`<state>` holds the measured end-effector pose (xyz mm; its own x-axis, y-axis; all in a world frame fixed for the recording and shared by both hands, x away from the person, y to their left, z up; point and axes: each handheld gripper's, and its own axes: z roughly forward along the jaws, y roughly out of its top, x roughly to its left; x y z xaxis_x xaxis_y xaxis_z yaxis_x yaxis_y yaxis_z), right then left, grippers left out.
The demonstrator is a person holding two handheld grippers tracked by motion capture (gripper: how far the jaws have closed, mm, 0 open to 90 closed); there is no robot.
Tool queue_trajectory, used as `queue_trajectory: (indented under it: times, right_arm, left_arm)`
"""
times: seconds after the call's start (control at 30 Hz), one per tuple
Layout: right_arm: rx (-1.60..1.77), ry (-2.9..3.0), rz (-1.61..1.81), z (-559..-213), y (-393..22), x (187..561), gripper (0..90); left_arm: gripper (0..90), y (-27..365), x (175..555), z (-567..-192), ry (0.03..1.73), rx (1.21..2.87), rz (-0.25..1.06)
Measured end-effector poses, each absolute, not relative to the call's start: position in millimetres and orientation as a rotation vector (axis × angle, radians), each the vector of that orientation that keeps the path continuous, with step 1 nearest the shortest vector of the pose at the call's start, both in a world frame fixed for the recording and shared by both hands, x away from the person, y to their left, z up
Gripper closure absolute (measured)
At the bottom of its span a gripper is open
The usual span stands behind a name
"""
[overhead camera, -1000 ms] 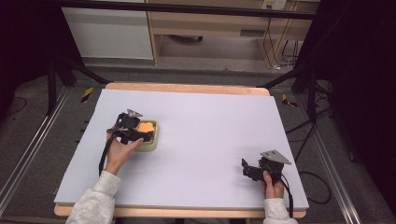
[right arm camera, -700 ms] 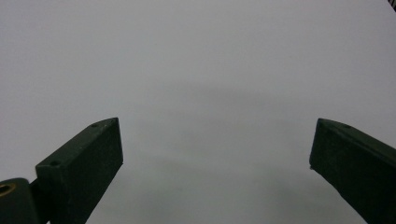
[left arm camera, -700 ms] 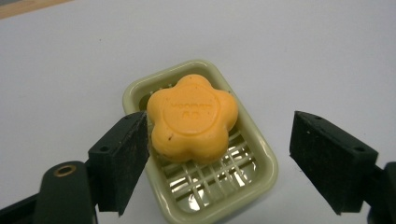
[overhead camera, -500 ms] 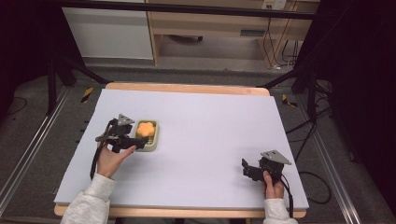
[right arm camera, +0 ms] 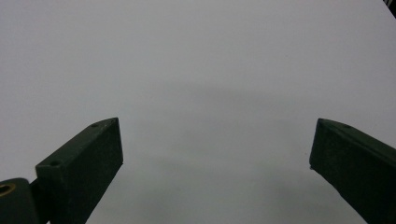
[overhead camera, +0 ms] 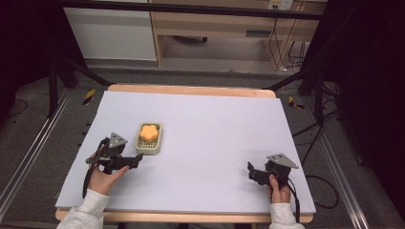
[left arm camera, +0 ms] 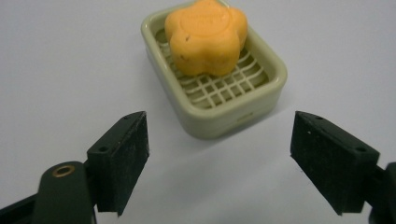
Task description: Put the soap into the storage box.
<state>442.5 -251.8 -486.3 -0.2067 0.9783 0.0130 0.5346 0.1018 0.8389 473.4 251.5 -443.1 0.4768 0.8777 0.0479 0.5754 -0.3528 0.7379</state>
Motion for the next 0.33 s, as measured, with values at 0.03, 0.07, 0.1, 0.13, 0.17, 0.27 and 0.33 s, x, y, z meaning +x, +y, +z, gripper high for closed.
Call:
queue_trajectory:
  times: [0.03,0.07,0.1,0.13,0.17,0.27,0.33]
  right_arm:
    - [1.479,1.81,0.995,-486.3,-251.7,442.5,3.1]
    - [1.479,1.81,0.995,-486.3,-251.6,442.4,3.1]
    - [1.479,1.81,0.995,-486.3,-251.6,442.4,3.1]
    - [1.478,1.811,0.994,-486.3,-251.6,442.4,3.1]
    - [1.479,1.81,0.994,-486.3,-251.6,442.4,3.1]
    - [1.483,1.811,0.992,-486.3,-251.8,442.7,3.1]
    - [1.487,1.811,0.991,-486.4,-251.8,443.0,3.1]
  left_arm:
    - [18.9,255.0,470.6,-446.8,1.206,2.058,0.584]
    - [18.8,256.7,469.3,-448.6,1.208,2.056,0.586]
    - [18.8,259.1,467.7,-450.8,1.211,2.055,0.588]
    - [18.7,261.3,466.5,-452.9,1.216,2.053,0.587]
    - [18.7,262.3,465.3,-454.7,1.225,2.042,0.583]
    - [18.9,267.4,461.8,-460.3,1.244,2.041,0.58]
    - [19.1,269.9,460.0,-461.8,1.25,2.045,0.577]
